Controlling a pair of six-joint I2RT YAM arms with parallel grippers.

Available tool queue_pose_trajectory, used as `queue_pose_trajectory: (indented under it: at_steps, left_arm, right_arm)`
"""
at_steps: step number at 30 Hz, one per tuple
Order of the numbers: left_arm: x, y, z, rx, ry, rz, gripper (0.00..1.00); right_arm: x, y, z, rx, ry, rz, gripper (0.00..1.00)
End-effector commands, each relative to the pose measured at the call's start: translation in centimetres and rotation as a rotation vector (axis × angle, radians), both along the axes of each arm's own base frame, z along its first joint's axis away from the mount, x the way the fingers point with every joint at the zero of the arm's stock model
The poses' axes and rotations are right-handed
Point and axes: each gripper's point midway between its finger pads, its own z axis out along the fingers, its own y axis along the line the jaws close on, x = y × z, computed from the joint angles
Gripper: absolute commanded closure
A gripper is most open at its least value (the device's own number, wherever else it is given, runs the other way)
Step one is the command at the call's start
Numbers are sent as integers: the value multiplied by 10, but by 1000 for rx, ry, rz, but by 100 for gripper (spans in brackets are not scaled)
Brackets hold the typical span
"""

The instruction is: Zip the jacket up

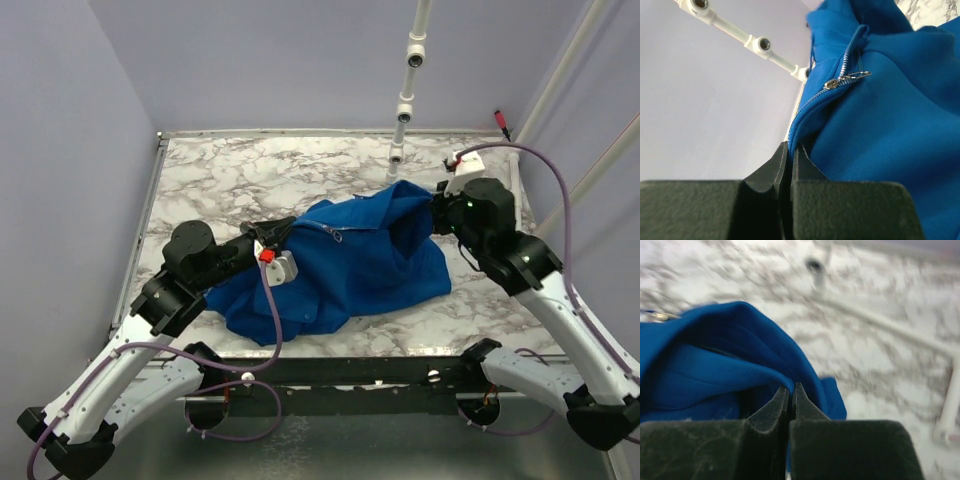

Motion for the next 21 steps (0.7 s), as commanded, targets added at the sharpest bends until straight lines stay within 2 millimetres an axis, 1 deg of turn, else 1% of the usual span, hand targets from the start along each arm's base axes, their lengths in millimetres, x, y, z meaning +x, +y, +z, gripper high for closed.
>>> queue_pose_trajectory:
  at_steps: [1,3,8,12,14,15,16,17,18,19,21]
  left_arm:
    - [4,11,14,-48,-34,66,100]
    - [6,15,11,-38,-36,87,100]
    - [6,22,-3,3,-28,112,100]
    - [6,19,-6,11,-26,98,100]
    - [6,16,-7,14,-21,83,100]
    - [6,15,-7,15,-18,78,100]
    - [6,14,-8,16,-12,74,100]
    - [7,13,-10,17,-7,73,100]
    - [7,13,-11,19,-3,74,100]
    - [7,13,-12,19,-1,74,100]
    - [7,12,-13,15,8,68,100]
  right_arm:
    - [-5,-58,-79,-10,226,-417,99]
    - [-9,-61,-96,36,270,-454,99]
    - [-14,-69,-120,124,349,-479,99]
    - [-29,-64,-144,141,446,-447,99]
    - [-37,-60,-147,179,472,-446,99]
    - [-40,-54,-145,195,477,-405,99]
    - [-44,-52,-142,201,487,-387,97]
    - [-47,-48,-139,204,500,-357,91]
    - [-49,-41,-133,205,507,-303,82]
    - [-51,-34,-127,199,513,-243,71]
    - [-56,-12,-103,213,485,-65,46]
